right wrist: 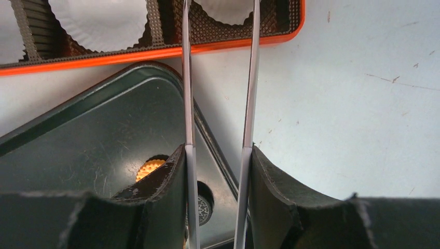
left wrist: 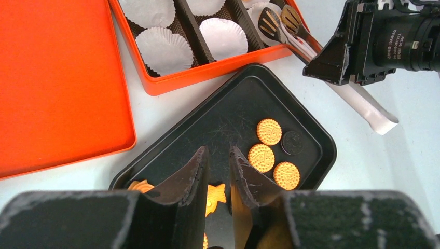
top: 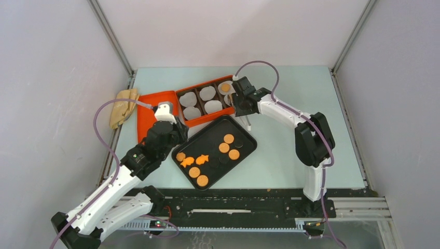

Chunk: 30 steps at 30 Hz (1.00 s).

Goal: Pack the cookies

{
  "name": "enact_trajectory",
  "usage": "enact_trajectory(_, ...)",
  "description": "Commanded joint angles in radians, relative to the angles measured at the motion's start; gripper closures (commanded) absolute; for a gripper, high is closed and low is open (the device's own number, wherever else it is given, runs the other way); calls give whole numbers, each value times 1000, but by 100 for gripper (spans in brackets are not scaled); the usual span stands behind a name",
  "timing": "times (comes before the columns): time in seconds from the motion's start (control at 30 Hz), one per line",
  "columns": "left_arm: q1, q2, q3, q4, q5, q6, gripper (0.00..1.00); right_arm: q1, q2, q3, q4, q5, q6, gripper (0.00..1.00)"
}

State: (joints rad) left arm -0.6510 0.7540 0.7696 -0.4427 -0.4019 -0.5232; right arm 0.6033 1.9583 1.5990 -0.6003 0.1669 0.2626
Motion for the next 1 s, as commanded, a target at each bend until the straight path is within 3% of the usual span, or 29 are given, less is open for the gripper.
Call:
enact_trajectory(0.0,8,2,30,4,-26,6,74,-16,2,55,49,7,-21,74)
enact_trajectory(0.07,8,7,31,3,-24,6,74,-17,10,64,38,14,-23,71)
enact_trajectory(0.27,9,20,31,11,2,5,73,-17,22,75,41,30,-19,48)
enact_trajectory(0.37,8,23,31,16,20,9,72,-20,28,81,49,19,-16,44)
enact_trajectory(0.6,9,5,25,28,38,11,69,-21,-22,34,102,6,11,43)
enact_trajectory(0.83,8,-17,24,44,50,9,69,22,-259,-133,189,14,15,43)
enact_trajectory(0.97,8,-25,21,45,37,2,69,97,-384,-203,151,34,8,43)
